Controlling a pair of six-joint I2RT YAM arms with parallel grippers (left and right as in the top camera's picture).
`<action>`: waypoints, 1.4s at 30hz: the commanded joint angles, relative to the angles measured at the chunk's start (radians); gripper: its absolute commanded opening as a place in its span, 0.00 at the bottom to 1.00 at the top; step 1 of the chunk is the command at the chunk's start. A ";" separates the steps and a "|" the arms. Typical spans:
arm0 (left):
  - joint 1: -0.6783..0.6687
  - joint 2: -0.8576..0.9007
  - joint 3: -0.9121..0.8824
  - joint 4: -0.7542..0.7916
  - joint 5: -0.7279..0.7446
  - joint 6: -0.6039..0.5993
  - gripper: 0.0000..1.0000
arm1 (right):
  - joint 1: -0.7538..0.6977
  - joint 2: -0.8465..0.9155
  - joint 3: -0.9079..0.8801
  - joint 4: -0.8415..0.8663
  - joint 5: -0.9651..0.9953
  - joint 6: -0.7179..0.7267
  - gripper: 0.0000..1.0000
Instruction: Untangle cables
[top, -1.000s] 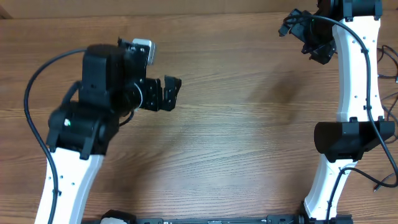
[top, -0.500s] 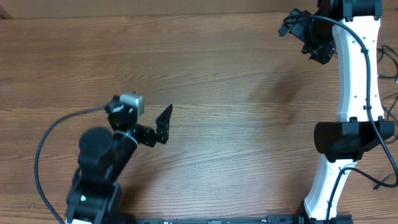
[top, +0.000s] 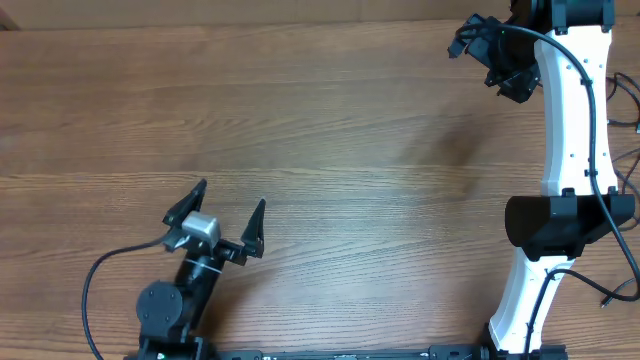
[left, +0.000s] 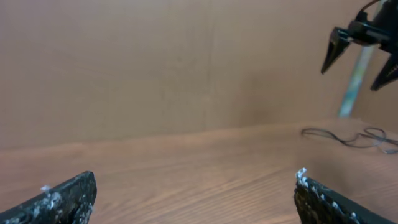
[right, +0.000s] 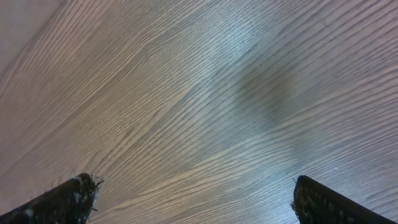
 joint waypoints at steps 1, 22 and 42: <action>0.038 -0.071 -0.084 0.053 -0.005 0.014 1.00 | -0.002 -0.012 0.000 0.003 -0.003 -0.008 1.00; 0.140 -0.299 -0.089 -0.385 -0.146 0.055 1.00 | -0.002 -0.012 0.000 0.003 -0.003 -0.008 1.00; 0.141 -0.299 -0.089 -0.384 -0.153 0.075 1.00 | -0.002 -0.012 0.000 0.003 -0.003 -0.008 1.00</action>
